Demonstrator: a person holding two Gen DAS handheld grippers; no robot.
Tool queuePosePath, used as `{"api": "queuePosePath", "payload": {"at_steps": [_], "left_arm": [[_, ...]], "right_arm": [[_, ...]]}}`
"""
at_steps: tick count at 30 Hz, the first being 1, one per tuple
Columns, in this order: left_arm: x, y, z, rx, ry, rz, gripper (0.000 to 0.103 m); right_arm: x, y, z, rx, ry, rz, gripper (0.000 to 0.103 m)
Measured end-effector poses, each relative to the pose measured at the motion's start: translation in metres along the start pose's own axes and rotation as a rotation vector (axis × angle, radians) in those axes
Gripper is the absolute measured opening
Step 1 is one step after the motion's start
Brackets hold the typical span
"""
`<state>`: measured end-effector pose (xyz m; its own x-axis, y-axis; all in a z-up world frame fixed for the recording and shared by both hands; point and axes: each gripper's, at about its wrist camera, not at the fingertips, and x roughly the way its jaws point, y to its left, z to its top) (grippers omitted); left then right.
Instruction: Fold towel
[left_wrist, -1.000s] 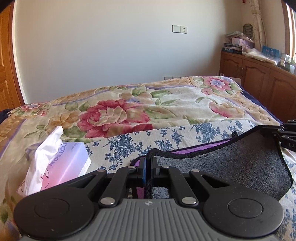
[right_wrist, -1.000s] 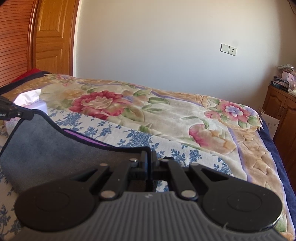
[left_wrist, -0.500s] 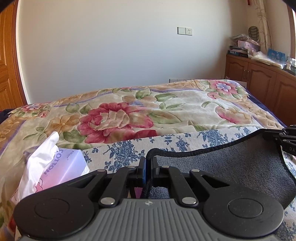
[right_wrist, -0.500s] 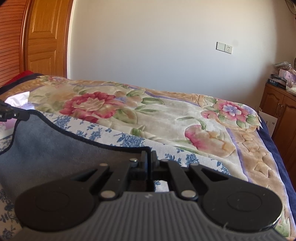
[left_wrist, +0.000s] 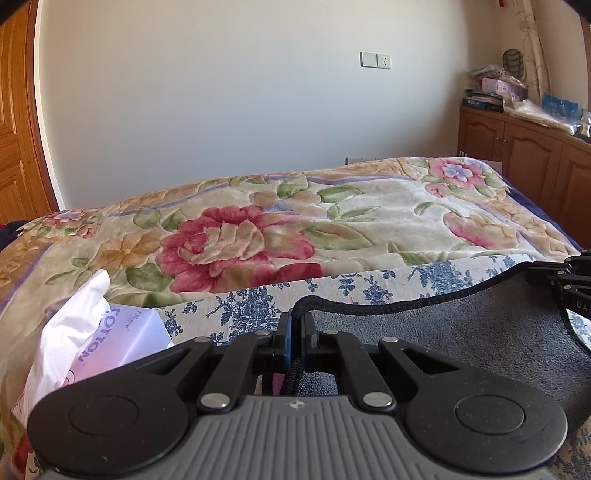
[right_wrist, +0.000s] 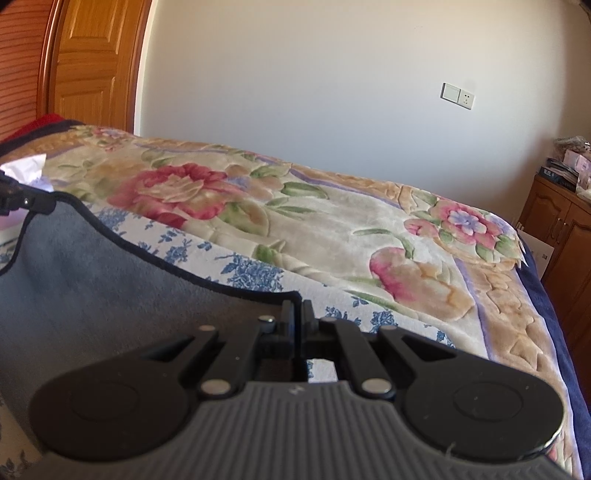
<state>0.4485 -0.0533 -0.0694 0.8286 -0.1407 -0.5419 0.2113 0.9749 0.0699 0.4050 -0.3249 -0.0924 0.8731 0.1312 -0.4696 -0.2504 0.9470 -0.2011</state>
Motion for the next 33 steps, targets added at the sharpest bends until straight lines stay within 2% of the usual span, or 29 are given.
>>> {"api": "queuePosePath", "payload": {"at_steps": [4,20,22,23,24,25,26,27,28,31,33], "left_arm": [[0.006,0.003,0.001,-0.023,0.000,-0.005,0.006],[0.027,-0.001,-0.010,0.004,0.055,0.027,0.009],[0.029,-0.001,-0.011,-0.002,0.061,0.038,0.017],[0.029,0.000,-0.012,-0.007,0.063,0.042,0.027],[0.029,0.000,-0.013,-0.009,0.063,0.044,0.038],[0.028,0.001,-0.013,-0.011,0.059,0.046,0.043],[0.027,0.001,-0.014,-0.013,0.054,0.046,0.053],[0.026,0.002,-0.014,-0.016,0.049,0.050,0.063],[0.024,0.002,-0.014,-0.019,0.044,0.055,0.066],[0.018,0.005,-0.013,-0.036,0.030,0.065,0.076],[0.013,0.005,-0.012,-0.046,0.025,0.073,0.087]], "right_arm": [[0.007,-0.001,-0.001,-0.005,0.013,-0.004,0.003],[0.029,-0.001,-0.008,0.012,0.091,0.010,0.004],[0.030,-0.001,-0.009,0.012,0.098,0.010,0.005],[0.030,-0.002,-0.009,0.017,0.100,0.009,0.008],[0.030,-0.002,-0.010,0.019,0.102,0.003,0.014],[0.030,-0.002,-0.010,0.022,0.103,-0.006,0.024],[0.029,-0.004,-0.011,0.030,0.102,-0.008,0.034],[0.028,-0.005,-0.011,0.044,0.102,-0.003,0.040],[0.027,-0.007,-0.011,0.058,0.099,0.000,0.051],[0.020,-0.009,-0.011,0.079,0.088,-0.005,0.054],[0.015,-0.009,-0.010,0.083,0.088,-0.011,0.059]]}}
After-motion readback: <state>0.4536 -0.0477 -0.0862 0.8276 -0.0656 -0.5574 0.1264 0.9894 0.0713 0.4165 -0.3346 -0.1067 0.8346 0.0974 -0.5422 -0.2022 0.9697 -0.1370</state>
